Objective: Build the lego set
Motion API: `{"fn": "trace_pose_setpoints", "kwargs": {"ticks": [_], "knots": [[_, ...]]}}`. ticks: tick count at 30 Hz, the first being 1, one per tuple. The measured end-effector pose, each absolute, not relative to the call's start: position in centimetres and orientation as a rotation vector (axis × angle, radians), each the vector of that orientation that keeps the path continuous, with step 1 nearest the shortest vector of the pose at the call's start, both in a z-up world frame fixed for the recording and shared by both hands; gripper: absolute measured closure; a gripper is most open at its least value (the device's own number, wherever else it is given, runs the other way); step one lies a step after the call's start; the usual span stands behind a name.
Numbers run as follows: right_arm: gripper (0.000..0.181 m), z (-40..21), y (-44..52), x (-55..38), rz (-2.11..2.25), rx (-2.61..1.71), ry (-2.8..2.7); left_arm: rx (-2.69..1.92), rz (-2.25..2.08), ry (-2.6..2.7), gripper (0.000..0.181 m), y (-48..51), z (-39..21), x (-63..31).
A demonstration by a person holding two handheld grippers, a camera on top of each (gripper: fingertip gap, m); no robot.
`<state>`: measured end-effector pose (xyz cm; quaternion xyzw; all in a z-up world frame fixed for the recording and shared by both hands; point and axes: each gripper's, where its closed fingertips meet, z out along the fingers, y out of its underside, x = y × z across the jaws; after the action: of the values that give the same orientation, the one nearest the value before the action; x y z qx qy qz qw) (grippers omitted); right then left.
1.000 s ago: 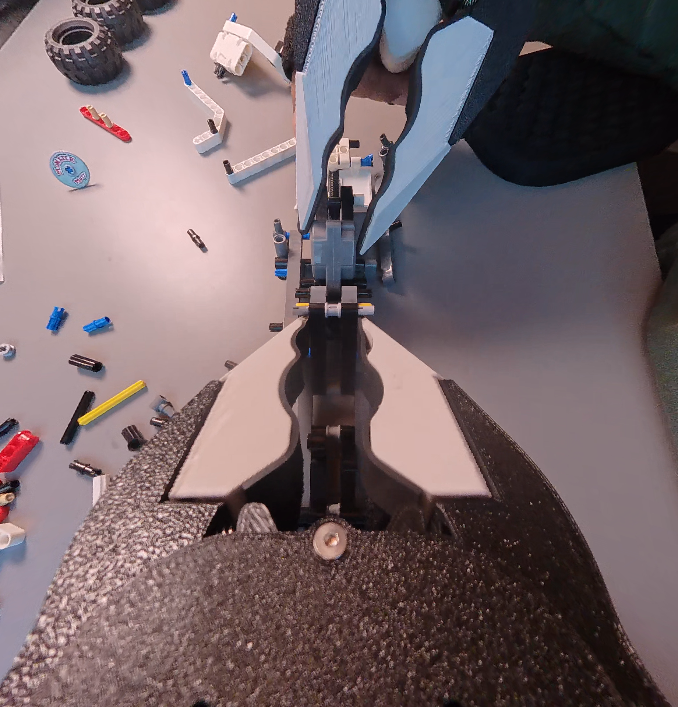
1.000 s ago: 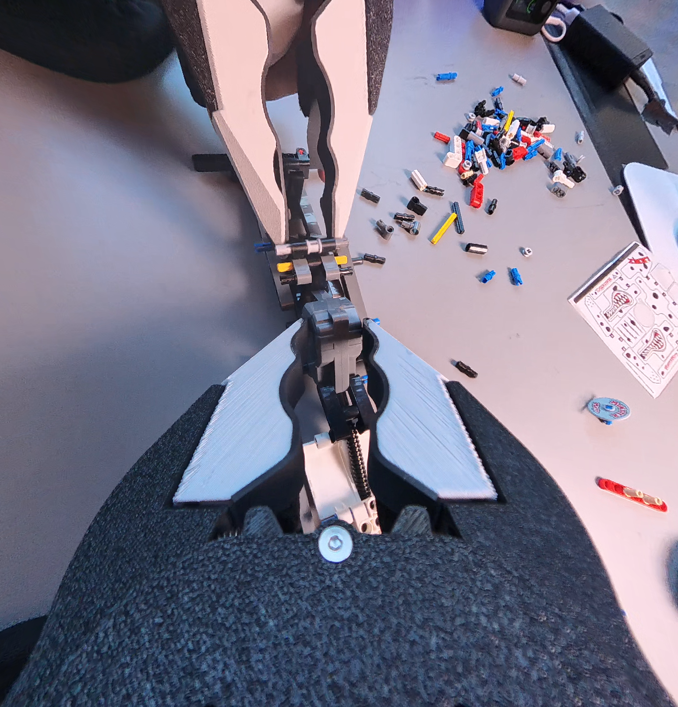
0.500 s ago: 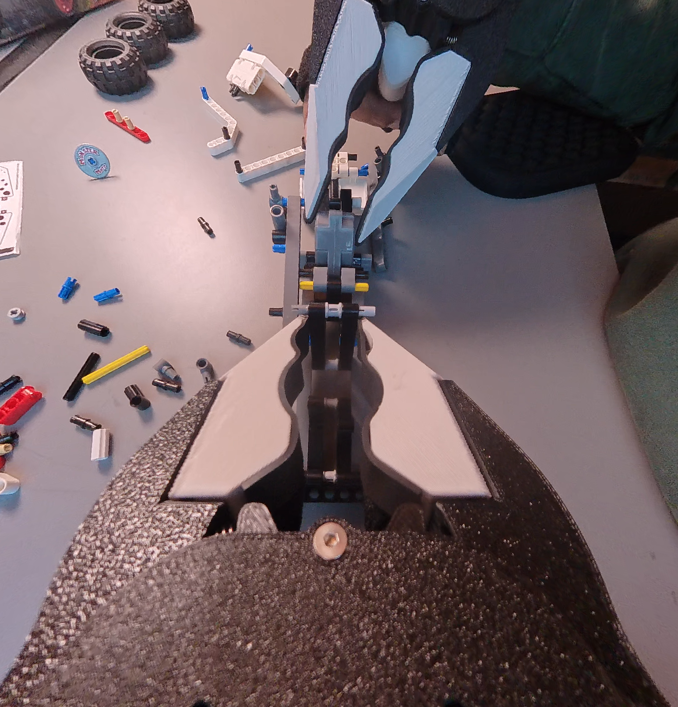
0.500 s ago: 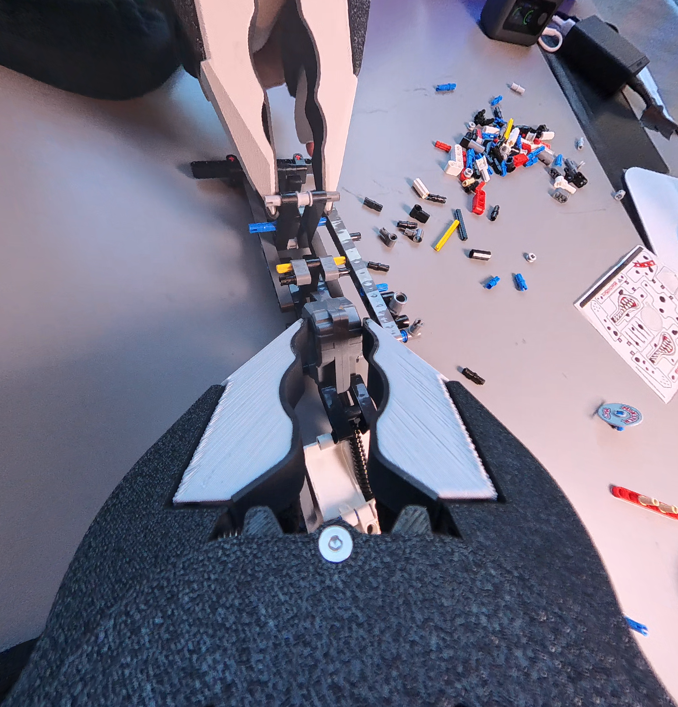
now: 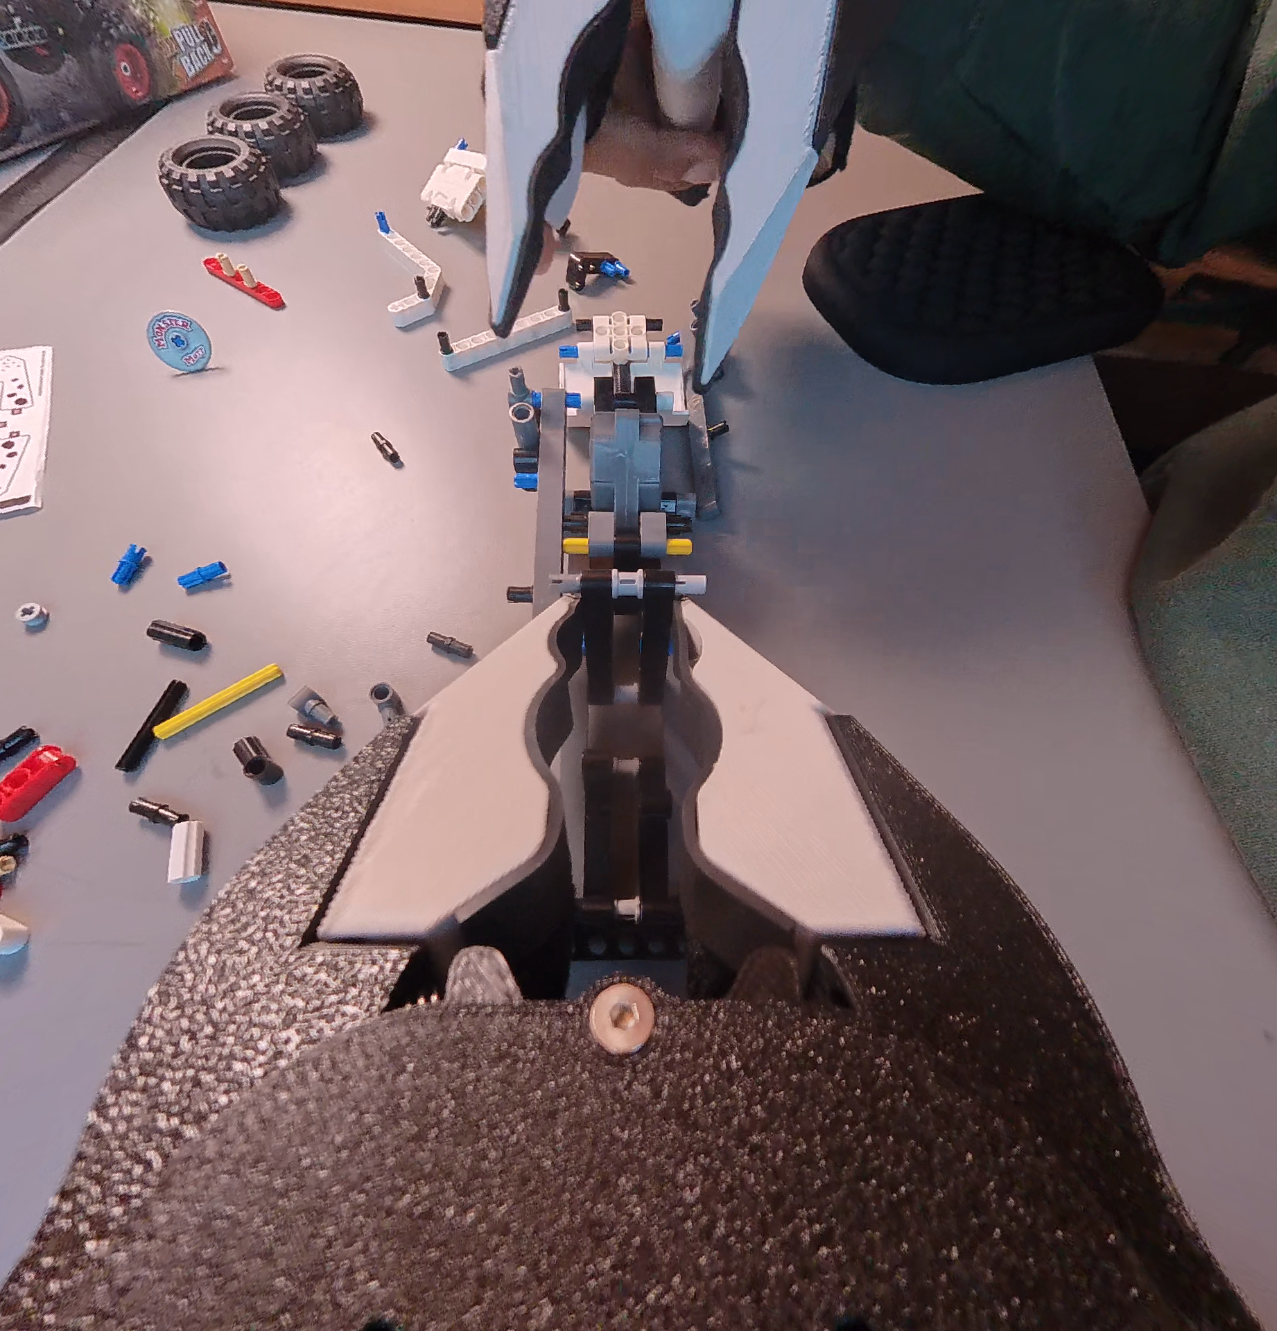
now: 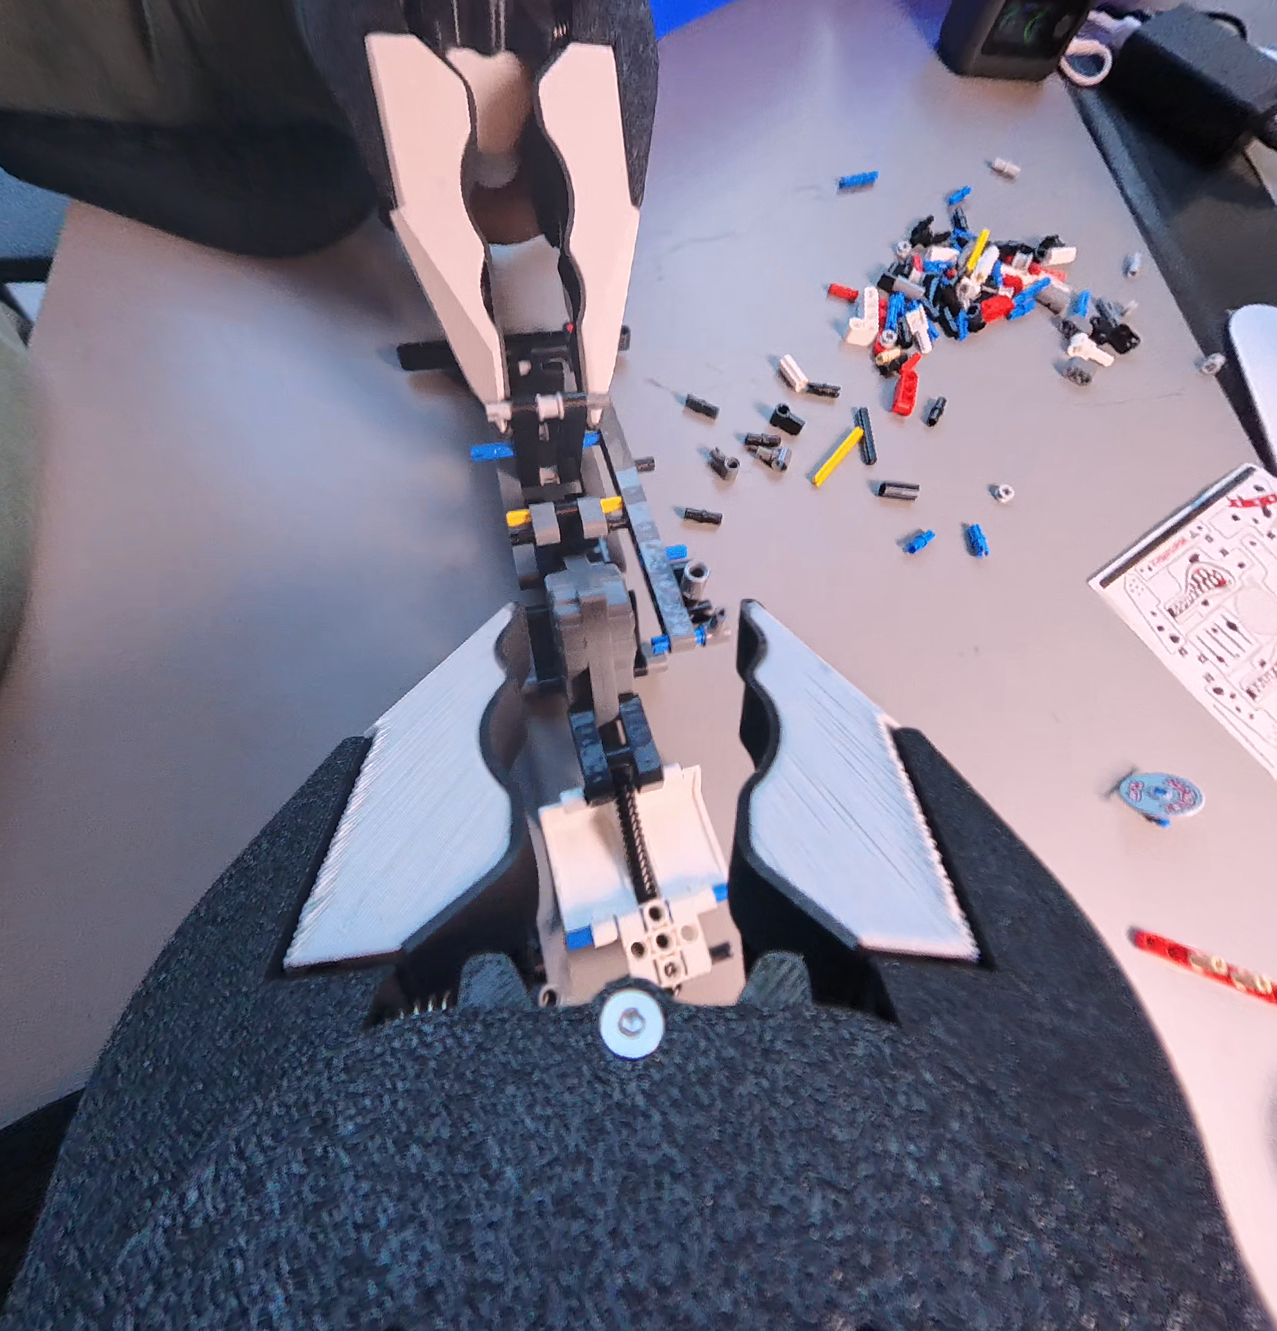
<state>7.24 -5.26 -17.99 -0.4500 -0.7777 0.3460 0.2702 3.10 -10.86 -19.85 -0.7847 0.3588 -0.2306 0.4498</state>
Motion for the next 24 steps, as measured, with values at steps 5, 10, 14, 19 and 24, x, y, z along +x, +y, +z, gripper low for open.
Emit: {"fn": "trace_pose_setpoints", "kwargs": {"ticks": [5,10,14,19,24], "knots": [[0.150,-17.7,-3.9,5.3,1.164,-1.346,-2.082,-1.902,-0.586,0.898,0.157,-11.1,-19.8,3.1],[0.176,-20.7,-4.5,5.6,1.157,-1.361,-2.237,-1.870,-0.611,0.915,0.157,-11.5,-19.8,2.9],[0.177,-21.4,-4.8,6.0,1.155,-1.350,-2.272,-1.860,-0.636,0.930,0.157,-11.8,-19.8,3.0],[0.177,-20.9,-5.0,6.1,1.183,-1.325,-2.262,-1.852,-0.652,0.936,0.157,-11.9,-19.7,3.0],[0.156,-20.0,-4.6,6.6,1.246,-1.344,-2.221,-1.847,-0.647,0.935,0.158,-11.9,-19.6,2.9]]}}
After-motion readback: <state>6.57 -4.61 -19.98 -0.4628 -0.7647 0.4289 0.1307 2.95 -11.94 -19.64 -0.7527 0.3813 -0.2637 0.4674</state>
